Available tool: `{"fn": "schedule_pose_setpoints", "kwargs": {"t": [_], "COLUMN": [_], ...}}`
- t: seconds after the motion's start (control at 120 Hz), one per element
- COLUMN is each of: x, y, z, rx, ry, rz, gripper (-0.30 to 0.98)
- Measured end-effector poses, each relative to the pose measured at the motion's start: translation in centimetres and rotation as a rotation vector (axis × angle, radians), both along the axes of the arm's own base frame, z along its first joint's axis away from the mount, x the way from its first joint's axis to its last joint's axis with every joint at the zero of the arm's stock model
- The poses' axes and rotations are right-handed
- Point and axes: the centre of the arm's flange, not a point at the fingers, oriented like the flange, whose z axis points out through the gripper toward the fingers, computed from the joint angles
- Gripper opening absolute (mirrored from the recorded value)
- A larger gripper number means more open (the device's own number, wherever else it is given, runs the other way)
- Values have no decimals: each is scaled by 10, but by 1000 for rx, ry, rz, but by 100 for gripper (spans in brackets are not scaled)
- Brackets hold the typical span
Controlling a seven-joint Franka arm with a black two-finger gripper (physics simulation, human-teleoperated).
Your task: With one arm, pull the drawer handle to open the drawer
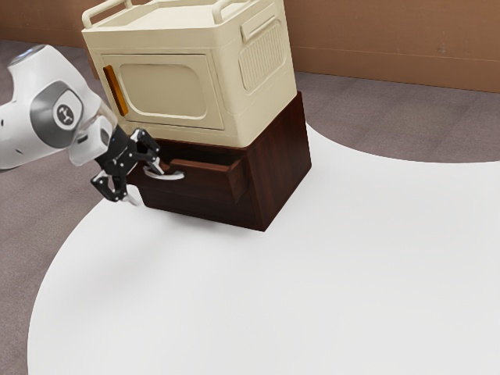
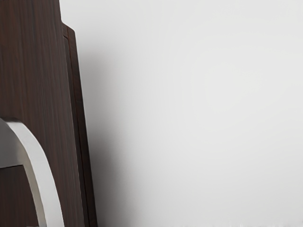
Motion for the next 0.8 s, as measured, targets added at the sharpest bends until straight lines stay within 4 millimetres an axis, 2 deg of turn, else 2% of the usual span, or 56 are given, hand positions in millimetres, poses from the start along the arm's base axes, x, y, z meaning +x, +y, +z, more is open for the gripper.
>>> {"fn": "schedule_pose_setpoints", "kwargs": {"t": [0.142, 0.367, 0.8], "x": [-2, -4, -6], "y": [-6, -11, -12], "z": [0, -1, 6], "rx": [28, 56, 40], "ry": [20, 40, 27], "rz": [-12, -12, 15], "gripper": [61, 56, 17]}}
